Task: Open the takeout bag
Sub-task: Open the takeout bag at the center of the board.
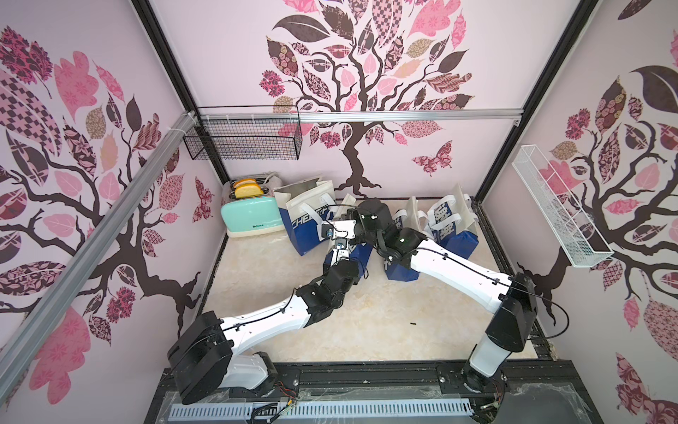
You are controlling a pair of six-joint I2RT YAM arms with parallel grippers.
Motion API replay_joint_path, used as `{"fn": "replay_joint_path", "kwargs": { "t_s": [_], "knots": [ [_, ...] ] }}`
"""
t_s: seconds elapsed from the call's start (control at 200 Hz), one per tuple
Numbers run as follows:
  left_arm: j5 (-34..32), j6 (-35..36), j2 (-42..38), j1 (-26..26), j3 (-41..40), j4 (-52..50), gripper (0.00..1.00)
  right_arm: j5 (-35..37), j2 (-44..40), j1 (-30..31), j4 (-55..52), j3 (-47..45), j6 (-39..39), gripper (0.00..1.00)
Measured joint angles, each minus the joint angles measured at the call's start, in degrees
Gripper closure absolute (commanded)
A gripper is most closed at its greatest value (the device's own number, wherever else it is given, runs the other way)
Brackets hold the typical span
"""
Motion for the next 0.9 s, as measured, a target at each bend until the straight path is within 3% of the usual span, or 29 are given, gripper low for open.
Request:
{"fn": "replay_joint_path", "kwargs": {
  "t_s": [0.415,0.56,0.75,0.9],
  "knots": [
    [2.6,-1.0,1.7,0.0,1.5,-3.8,1.00,-0.6,0.0,0.3,-4.8,4.0,-3.8,1.00],
    [3.6,-1.0,1.9,-0.1,1.4,-6.6,1.00,-0.8,-0.2,0.0,-1.7,3.7,-1.4,0.54],
    [5.0,-1.0,2.0,-0.9,1.5,-7.6,1.00,-0.7,-4.8,-3.3,5.6,-0.1,5.8,0.33],
    [5.1,-1.0,2.0,-0.9,1.7,-8.0,1.00,2.3,-6.6,-6.3,7.3,-2.8,13.2,0.27]
  ]
}}
